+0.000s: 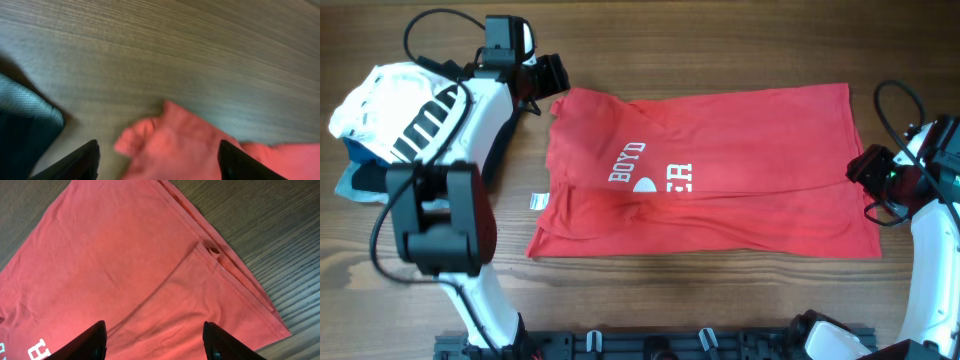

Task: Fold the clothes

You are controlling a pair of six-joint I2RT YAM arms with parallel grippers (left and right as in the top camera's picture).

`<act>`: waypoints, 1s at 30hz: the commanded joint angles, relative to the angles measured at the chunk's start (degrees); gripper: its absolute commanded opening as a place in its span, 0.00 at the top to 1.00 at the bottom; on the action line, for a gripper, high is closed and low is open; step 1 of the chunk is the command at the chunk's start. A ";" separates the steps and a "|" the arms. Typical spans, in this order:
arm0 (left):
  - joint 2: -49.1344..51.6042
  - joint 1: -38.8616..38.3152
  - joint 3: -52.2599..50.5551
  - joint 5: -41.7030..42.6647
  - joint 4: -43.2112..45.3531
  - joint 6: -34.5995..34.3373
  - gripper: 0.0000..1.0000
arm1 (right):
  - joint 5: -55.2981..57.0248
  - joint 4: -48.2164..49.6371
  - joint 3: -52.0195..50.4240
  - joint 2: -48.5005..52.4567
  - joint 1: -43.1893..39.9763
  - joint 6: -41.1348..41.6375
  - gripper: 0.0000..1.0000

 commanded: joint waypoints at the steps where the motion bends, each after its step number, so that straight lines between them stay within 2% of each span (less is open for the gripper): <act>1: 5.70 1.81 1.73 5.35 2.64 -5.77 0.32 | -0.94 0.15 -0.02 0.50 -0.13 -1.31 0.38; 8: 9.92 1.99 1.73 7.61 3.06 -15.50 0.44 | -0.92 0.13 -0.09 0.50 -0.13 -1.38 0.38; 12: 9.92 1.97 1.73 7.74 2.19 -19.96 0.48 | -0.92 0.15 -0.11 0.57 -0.13 -1.57 0.38; 16: 10.10 1.84 1.70 7.48 0.61 -20.28 0.50 | -0.96 0.13 -0.11 1.42 -0.13 -1.53 0.38; 18: 10.34 1.60 1.73 7.48 0.57 -20.28 0.55 | -0.96 -0.04 -0.11 1.99 -0.13 -1.51 0.38; 25: 12.96 0.20 1.70 6.60 0.66 -21.35 0.58 | -0.94 -0.15 -0.11 2.25 -0.13 -1.55 0.38; 28: 14.14 0.09 1.70 6.60 1.01 -21.79 0.77 | -0.94 -0.13 -0.11 2.25 -0.13 -1.55 0.38; 29: 14.14 0.09 1.70 6.45 1.57 -21.79 0.87 | -0.94 -0.13 -0.11 2.25 -0.13 -1.55 0.38; 30: 14.14 0.09 1.73 6.40 2.43 -21.79 0.91 | -0.94 -0.13 -0.11 2.25 -0.13 -1.55 0.38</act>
